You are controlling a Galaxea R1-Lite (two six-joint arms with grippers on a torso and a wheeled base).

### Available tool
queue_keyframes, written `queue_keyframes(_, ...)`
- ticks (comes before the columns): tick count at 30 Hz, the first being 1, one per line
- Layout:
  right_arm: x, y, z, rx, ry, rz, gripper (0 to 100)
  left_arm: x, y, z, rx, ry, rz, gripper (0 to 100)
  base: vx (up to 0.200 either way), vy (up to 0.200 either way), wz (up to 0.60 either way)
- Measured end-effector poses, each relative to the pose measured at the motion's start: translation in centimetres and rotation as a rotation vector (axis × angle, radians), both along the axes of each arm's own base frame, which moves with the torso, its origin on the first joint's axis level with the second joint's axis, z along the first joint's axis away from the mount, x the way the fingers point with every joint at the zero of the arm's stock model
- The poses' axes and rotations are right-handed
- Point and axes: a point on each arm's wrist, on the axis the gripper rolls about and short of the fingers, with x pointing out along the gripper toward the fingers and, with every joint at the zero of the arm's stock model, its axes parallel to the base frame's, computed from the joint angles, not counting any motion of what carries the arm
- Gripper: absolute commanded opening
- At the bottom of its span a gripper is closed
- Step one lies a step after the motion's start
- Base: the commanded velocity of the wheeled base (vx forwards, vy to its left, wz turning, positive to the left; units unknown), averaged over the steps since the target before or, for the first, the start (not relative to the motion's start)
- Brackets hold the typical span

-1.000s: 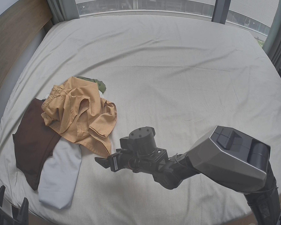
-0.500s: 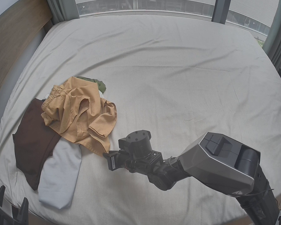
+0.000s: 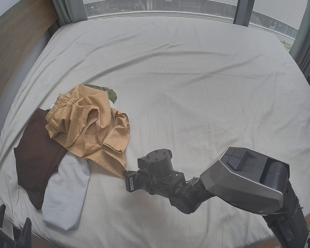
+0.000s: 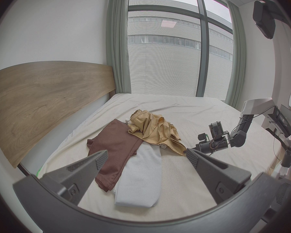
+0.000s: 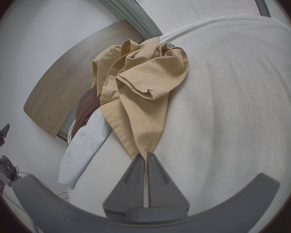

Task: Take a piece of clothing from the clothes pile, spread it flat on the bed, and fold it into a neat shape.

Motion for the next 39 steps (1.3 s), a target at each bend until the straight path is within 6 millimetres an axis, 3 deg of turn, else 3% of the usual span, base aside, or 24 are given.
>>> queue_keyframes(39, -4.7, -5.6, 1.0, -0.059, 0.049, -0.001, 0, 0.0, 0.0, 0.0, -0.003, 0.0, 0.0, 100, 0.0, 0.0, 0.0)
